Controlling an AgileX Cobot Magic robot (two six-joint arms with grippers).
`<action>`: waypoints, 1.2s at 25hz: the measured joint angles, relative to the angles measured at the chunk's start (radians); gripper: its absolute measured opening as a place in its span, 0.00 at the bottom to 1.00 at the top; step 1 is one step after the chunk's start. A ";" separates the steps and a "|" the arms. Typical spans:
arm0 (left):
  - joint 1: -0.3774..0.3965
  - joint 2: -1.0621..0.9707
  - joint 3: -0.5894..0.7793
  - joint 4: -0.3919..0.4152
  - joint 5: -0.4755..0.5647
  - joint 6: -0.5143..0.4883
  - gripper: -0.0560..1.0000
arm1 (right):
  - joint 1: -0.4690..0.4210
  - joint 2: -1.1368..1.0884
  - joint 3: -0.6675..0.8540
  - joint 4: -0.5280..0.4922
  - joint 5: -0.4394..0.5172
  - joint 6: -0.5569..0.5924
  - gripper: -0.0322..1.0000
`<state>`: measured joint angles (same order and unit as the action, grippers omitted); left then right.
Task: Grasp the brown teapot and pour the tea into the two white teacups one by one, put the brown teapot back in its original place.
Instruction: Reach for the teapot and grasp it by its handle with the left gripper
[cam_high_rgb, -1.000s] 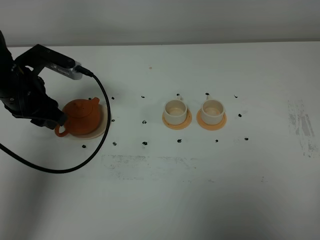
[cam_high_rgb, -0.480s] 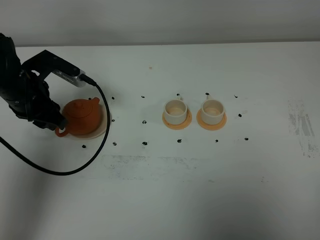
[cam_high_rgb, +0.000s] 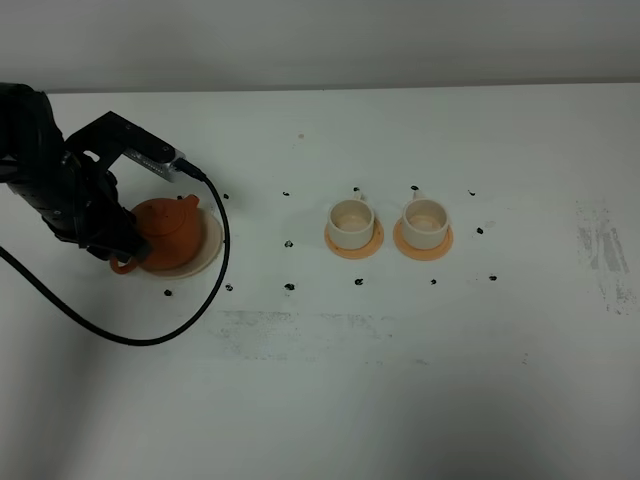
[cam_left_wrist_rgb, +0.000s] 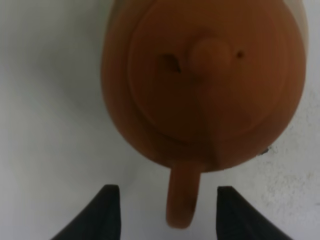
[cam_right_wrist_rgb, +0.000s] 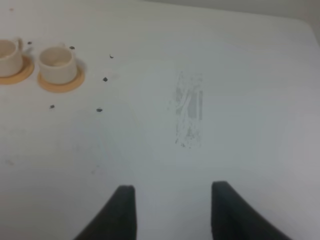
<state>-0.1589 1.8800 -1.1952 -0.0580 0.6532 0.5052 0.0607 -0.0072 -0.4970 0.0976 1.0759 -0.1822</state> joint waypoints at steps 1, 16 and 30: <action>-0.001 0.007 0.000 -0.010 -0.002 0.008 0.49 | 0.000 0.000 0.000 0.000 0.000 0.000 0.39; -0.002 0.028 0.000 -0.048 -0.008 0.035 0.18 | 0.000 0.000 0.000 0.000 0.000 0.000 0.39; -0.003 -0.014 0.003 -0.051 0.002 0.035 0.18 | 0.000 0.000 0.000 0.000 0.000 0.000 0.39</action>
<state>-0.1622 1.8656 -1.1923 -0.1086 0.6551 0.5403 0.0607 -0.0072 -0.4970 0.0976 1.0759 -0.1822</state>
